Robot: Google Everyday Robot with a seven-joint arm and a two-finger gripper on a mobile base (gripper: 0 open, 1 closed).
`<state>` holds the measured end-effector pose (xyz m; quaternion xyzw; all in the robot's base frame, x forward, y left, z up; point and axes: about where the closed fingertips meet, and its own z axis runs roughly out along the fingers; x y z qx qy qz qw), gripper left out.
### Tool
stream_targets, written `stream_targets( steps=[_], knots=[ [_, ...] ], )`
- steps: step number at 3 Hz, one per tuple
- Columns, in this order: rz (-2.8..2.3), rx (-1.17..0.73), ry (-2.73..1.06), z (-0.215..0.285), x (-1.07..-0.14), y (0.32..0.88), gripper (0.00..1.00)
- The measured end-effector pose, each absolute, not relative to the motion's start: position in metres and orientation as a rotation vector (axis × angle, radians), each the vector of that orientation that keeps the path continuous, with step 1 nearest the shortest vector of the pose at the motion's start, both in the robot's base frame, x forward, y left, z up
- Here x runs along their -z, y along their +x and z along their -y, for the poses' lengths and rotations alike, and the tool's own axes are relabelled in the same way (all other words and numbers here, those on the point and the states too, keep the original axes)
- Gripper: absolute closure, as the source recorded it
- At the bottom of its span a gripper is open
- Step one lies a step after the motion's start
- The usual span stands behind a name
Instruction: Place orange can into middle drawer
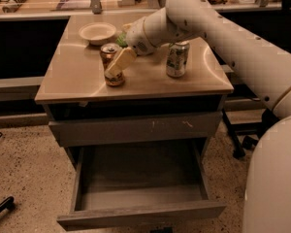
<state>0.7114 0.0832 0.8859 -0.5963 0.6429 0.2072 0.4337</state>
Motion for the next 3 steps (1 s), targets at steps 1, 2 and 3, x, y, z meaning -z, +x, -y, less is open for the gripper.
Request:
stream_targets(
  steps=[1,2,3],
  knots=[
    [-1.618,-0.557,-1.503,-0.085,-0.894,0.691,0.00],
    [-1.674,-0.593,-1.519,-0.081,-0.887,0.672,0.00],
    [-1.718,-0.617,-1.546,-0.078,-0.875,0.660,0.00]
  ],
)
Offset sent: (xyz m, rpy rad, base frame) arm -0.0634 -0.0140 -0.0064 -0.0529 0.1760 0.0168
